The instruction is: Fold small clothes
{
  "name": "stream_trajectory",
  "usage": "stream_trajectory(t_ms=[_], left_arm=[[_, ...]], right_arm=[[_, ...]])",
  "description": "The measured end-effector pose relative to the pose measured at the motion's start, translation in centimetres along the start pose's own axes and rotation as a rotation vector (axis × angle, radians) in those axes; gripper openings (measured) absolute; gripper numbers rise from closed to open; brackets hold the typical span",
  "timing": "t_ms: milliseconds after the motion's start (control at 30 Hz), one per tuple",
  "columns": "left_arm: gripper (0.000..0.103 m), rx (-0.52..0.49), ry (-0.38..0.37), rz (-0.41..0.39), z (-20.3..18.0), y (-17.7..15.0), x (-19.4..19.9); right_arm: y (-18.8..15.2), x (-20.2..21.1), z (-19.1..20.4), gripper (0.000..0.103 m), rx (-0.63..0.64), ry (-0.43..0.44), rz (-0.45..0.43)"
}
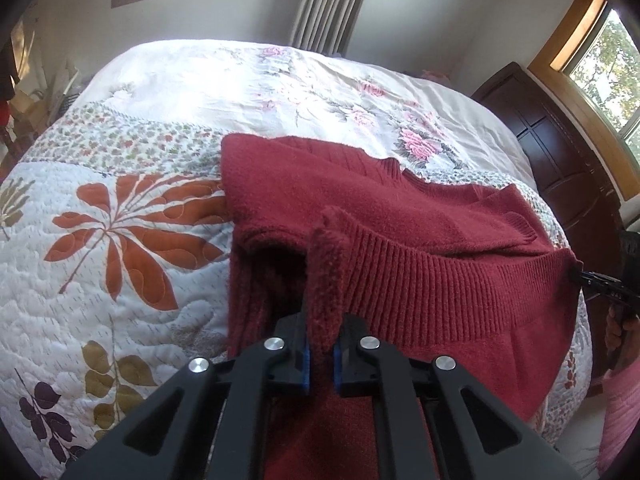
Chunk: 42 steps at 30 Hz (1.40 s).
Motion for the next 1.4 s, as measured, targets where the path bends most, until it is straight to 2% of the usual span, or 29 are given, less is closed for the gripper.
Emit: stream_trajectory(t_ms=[167,333,467,600,700,800,1033,1133,1300,1400], left_arm=[[0.007,0.001,-0.012,-0.065,-0.6,2.1,2.2],[0.007,-0.009,-0.013,-0.147,-1.6,6.6,3.8],[0.007,-0.009,0.020,-0.207,-1.6,11.5,3.3],[0.007,-0.032,0.084,-0.231,-1.4,16.3,0.9],[0.007,-0.033,0.121,-0.196,-1.0,18.6,-2.5],[0.007,-0.026,0.154,-0.129,-0.3,19.5,-6.7],[0.007,0.021,0.214,0.106,2.5,17.3,-16.3],[0.008,0.046,0.230,0.170,3.5,15.9,-18.4],[0.013,0.068,0.234,0.190,4.2,15.5,-19.2],[0.022,0.083,0.241,0.199,4.6,15.5,-19.4]], right_arm=[[2.1,2.2,0.4,0.005,-0.003,0.031,-0.058],[6.6,3.8,0.1,0.005,-0.015,0.024,-0.123],[11.3,4.0,-0.9,0.005,-0.050,0.008,-0.167],[15.1,2.3,-2.7,0.005,-0.089,-0.027,-0.175],[17.5,-0.7,-4.5,0.005,-0.124,-0.071,-0.146],[18.7,-4.6,-6.6,0.005,-0.166,-0.105,-0.091],[17.0,-13.0,-9.9,0.006,-0.247,-0.170,0.068],[15.7,-15.3,-11.0,0.006,-0.282,-0.192,0.118],[14.6,-17.3,-12.2,0.006,-0.332,-0.200,0.147],[14.5,-17.3,-12.3,0.006,-0.338,-0.209,0.147]])
Point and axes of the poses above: each gripper's, at about its wrist camera, not at the fingertips, and x roughly against the way its jaws point, z to its left, y to its top, the point moved 7 cm from there along -x, roughly the way its jaws point, and after that the axes turned 3 degrees about -y, right-handed, at the moved point
